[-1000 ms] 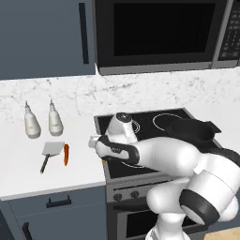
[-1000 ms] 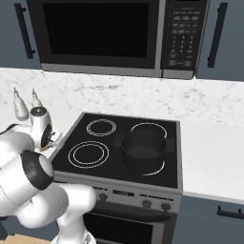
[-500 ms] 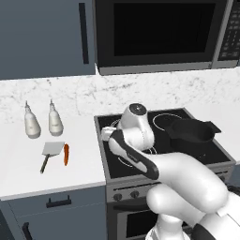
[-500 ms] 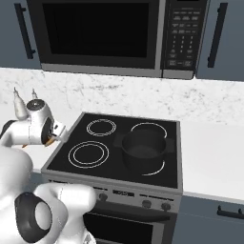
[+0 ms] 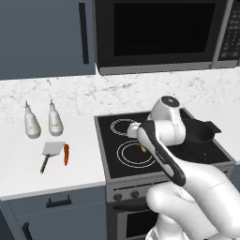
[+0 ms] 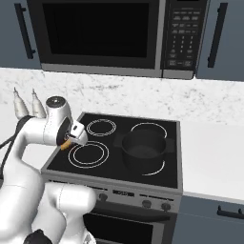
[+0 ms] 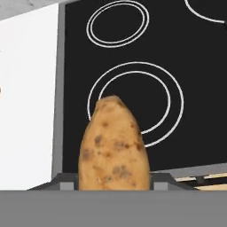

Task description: Put the carrot and potato in the pot. Retrieve the spatula and lightly stir the vegetables in the pot.

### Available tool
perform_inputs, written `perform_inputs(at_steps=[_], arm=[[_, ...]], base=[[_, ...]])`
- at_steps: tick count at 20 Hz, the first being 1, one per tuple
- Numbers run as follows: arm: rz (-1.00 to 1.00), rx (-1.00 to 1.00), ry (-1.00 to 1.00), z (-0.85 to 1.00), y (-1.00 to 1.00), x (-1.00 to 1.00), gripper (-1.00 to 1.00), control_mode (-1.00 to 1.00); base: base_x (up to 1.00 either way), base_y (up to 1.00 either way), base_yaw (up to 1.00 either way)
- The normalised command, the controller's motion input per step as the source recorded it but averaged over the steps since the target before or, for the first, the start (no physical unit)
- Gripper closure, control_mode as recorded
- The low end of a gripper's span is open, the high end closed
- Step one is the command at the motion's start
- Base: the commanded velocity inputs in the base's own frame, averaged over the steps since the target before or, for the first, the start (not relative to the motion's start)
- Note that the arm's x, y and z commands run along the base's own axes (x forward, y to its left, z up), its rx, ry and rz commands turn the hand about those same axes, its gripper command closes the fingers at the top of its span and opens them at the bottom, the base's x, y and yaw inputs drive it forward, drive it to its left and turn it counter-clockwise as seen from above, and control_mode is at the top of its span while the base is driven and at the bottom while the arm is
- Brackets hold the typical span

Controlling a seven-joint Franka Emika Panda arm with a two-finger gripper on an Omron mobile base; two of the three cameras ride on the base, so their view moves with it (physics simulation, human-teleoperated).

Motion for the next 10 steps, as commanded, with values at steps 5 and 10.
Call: perform_inputs(at_steps=[5, 10], arm=[[0.00, -0.06, 0.12, 0.00, -1.00, 0.00, 1.00, -1.00], [0.00, -0.02, 0.15, 0.02, -1.00, 0.25, 1.00, -1.00]], base=[[0.00, 0.00, 0.00], [0.00, 0.00, 0.00]])
